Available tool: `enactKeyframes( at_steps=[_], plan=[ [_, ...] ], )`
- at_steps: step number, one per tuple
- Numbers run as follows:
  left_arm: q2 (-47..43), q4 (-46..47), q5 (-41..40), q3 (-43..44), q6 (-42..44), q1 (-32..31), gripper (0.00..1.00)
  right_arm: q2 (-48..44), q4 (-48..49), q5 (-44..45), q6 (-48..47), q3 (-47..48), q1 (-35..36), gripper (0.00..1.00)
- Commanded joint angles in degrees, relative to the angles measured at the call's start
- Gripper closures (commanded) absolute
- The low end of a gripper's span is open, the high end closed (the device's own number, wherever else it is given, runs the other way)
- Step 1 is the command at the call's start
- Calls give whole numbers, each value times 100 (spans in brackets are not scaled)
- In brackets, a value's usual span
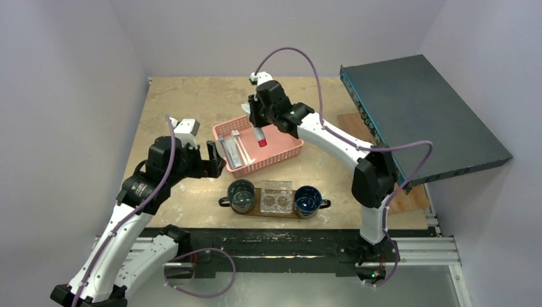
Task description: Prepare toiletry sets of a toothbrush and toothpaste on the tray
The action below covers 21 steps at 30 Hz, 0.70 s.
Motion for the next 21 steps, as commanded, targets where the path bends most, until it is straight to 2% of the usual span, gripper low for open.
enactKeyframes(
  at_steps=[1, 8, 13, 17, 21],
  plan=[
    [59, 491, 619, 285, -461, 9, 0, -653, 664, -27, 705, -374, 18, 86],
    [120, 900, 1173, 313, -1139, 9, 0, -1495, 1152, 33, 1702, -1156, 202, 88],
    [158, 1107, 1334, 299, -1421, 9, 0, -1820, 1199, 65, 2310, -1344, 442, 90],
    [289, 1205, 1471, 302, -1622, 9, 0, -1958, 1301, 198, 2642, -1425, 662, 85],
    [410, 1267, 1540, 293, -1774, 9, 0, -1995, 1291, 348, 2732, -1381, 883, 87]
  ],
)
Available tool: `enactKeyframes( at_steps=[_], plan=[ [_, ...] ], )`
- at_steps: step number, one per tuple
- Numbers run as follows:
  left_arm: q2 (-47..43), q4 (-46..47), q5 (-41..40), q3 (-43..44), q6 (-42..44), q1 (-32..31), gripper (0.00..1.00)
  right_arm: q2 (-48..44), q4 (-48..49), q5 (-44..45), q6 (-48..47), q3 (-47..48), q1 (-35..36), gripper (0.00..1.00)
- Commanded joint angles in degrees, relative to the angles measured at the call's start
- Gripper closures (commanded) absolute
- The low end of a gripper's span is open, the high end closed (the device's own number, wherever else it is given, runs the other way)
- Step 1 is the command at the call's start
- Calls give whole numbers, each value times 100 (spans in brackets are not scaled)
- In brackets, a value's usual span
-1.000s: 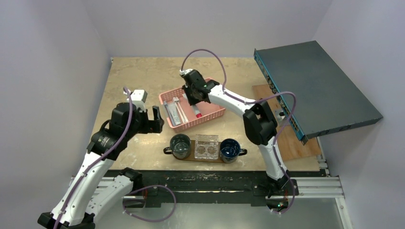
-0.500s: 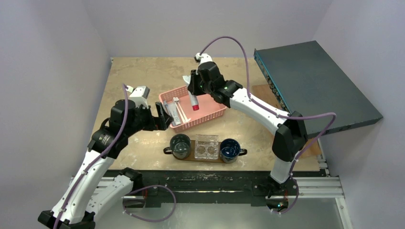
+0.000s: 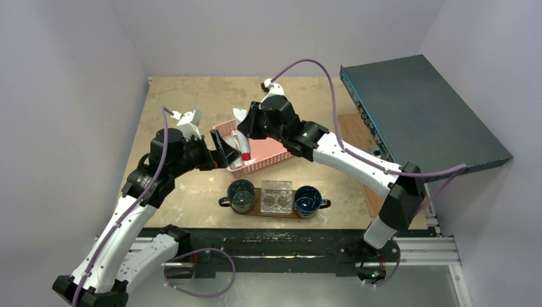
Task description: Prepare toiletry sets of a toothbrush and toothpaste on the tray
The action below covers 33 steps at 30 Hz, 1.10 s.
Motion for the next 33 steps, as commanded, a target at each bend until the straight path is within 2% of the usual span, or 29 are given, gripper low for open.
enactKeyframes(
  at_steps=[1, 10, 14, 27, 33],
  plan=[
    [102, 354, 215, 211, -318, 9, 0, -270, 399, 339, 367, 53, 229, 87],
    [361, 513, 491, 179, -578, 9, 1, -395, 532, 523, 483, 11, 412, 92],
    [471, 581, 531, 116, -618, 9, 5, -382, 595, 521, 482, 52, 473, 92],
    [750, 811, 801, 122, -636, 9, 48, -329, 545, 447, 495, 103, 581, 92],
    [800, 908, 848, 118, -621, 9, 77, -322, 511, 417, 490, 56, 590, 92]
  ],
)
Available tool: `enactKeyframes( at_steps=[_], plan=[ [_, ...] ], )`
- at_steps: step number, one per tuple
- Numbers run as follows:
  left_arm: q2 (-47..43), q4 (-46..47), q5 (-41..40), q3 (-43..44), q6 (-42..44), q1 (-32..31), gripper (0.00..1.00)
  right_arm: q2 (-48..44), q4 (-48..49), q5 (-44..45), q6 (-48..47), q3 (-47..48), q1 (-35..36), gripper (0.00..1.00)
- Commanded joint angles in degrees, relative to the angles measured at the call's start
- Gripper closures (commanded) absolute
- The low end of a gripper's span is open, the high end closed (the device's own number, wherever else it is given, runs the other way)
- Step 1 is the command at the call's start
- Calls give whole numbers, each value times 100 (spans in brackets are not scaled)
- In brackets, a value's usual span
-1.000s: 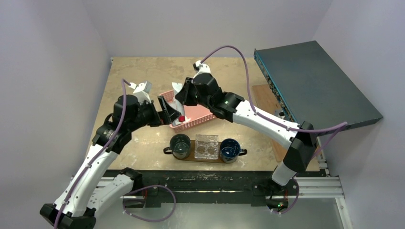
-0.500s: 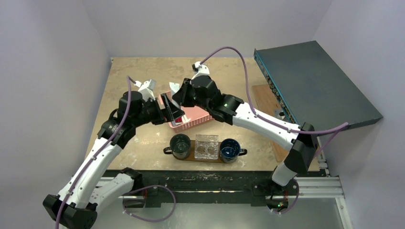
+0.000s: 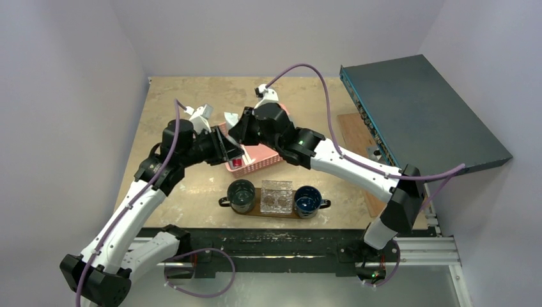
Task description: Prepare toiletry sets of a toothbrush and toothpaste on the tray
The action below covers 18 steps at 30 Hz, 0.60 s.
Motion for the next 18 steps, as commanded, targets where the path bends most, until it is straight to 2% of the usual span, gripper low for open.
enactKeyframes(
  at_steps=[1, 3, 12, 18],
  plan=[
    [29, 329, 99, 116, -8, 11, 84, -234, 290, 48, 102, 54, 29, 91],
    [22, 327, 90, 107, -12, 11, 100, -251, 281, 56, 101, 15, 27, 87],
    [-194, 284, 103, -101, 102, 11, 100, -375, 126, -226, -279, 73, 26, 52],
    [-401, 344, 378, -307, 179, 11, 100, -654, 44, -401, -993, 99, -16, 44]
  ],
)
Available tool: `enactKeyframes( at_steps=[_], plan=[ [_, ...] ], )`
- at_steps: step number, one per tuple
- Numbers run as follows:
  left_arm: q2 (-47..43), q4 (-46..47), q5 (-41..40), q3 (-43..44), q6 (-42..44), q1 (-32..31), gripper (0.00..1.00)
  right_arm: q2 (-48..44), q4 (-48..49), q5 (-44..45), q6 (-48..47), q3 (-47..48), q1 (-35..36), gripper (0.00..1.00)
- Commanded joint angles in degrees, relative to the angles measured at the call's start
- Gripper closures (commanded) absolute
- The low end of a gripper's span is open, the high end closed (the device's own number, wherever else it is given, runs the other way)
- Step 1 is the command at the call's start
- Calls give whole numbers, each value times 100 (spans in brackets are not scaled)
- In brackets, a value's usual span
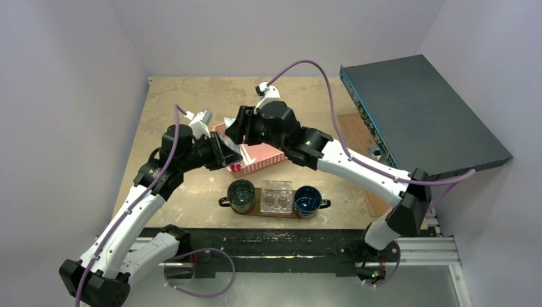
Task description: Prepare toiletry sets of a toothbrush and toothpaste on the tray
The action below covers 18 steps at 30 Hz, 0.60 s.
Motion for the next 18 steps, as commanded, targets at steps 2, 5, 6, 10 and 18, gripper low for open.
enactKeyframes(
  at_steps=[2, 5, 6, 10, 18],
  plan=[
    [-315, 336, 447, -118, 166, 9, 100, -528, -44, -205, -841, 148, -37, 44],
    [-425, 320, 714, -144, 254, 9, 100, -601, -374, -192, -1285, 253, -125, 43],
    [-453, 296, 801, -139, 292, 9, 100, -637, -481, -202, -1433, 283, -167, 43],
    [-543, 174, 1232, -102, 494, 9, 100, -829, -768, -422, -2005, 270, -341, 43],
    [-708, -478, 2013, 73, 1074, 9, 100, -1040, -1605, -1390, -2897, 514, -525, 43]
  ],
)
